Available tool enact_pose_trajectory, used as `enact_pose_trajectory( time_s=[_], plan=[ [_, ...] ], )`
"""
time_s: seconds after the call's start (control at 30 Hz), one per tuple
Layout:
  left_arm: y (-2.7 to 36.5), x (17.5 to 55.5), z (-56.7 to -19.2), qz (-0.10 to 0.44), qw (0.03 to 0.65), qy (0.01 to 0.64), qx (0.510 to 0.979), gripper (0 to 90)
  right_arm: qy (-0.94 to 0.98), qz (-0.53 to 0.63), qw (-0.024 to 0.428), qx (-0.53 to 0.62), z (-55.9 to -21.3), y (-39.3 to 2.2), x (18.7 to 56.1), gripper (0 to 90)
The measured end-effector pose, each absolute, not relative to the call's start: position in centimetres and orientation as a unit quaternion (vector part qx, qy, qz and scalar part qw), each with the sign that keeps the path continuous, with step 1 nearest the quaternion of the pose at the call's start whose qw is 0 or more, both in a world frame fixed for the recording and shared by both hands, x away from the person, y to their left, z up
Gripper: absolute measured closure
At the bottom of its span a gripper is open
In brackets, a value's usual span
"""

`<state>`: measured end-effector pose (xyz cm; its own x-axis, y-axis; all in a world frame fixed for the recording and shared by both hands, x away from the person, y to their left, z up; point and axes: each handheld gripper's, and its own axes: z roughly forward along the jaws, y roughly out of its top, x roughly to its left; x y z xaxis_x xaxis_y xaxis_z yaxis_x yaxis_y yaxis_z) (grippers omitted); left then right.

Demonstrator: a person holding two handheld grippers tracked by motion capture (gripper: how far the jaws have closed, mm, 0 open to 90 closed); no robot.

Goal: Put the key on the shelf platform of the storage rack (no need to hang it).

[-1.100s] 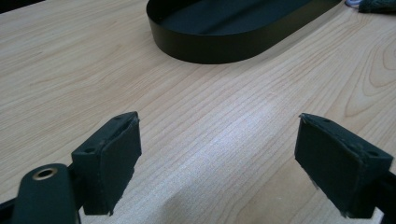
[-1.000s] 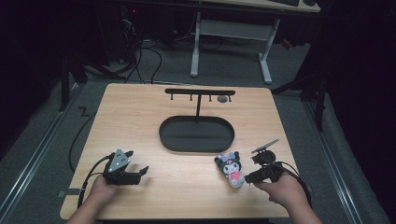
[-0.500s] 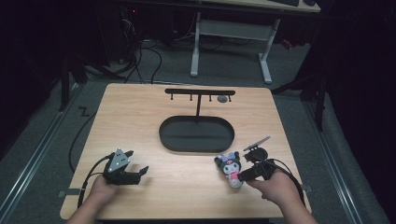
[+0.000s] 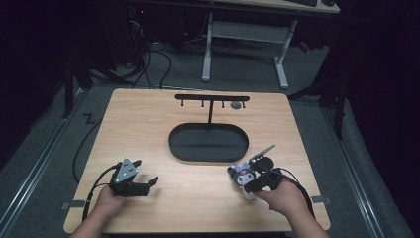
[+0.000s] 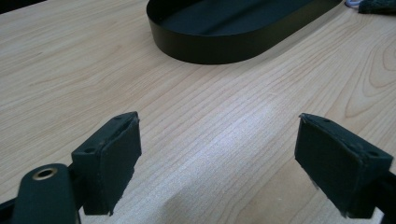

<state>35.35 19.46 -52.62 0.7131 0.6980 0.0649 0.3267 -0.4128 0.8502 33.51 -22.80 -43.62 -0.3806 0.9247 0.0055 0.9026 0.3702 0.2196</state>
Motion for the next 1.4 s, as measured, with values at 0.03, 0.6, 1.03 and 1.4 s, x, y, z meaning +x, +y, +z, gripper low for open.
enact_pose_trajectory(
  time_s=[0.03, 0.6, 1.03, 1.4],
  plan=[
    [19.5, 35.3, -52.6, 0.211, 0.441, 0.315, 0.814, 15.4, 0.825, 0.093, 0.058, 0.555, -43.7, -22.7, 33.5, 25.9],
    [19.4, 35.3, -52.6, 0.212, 0.440, 0.313, 0.815, 15.4, 0.823, 0.086, 0.048, 0.560, -46.1, -21.6, 33.8, 21.8],
    [19.4, 35.3, -52.6, 0.211, 0.441, 0.314, 0.814, 15.4, 0.824, 0.070, 0.041, 0.561, -47.8, -22.0, 33.8, 27.8],
    [19.4, 35.3, -52.6, 0.212, 0.440, 0.313, 0.815, 15.4, 0.825, 0.069, 0.054, 0.558, -48.1, -21.8, 33.4, 35.3]
  ],
)
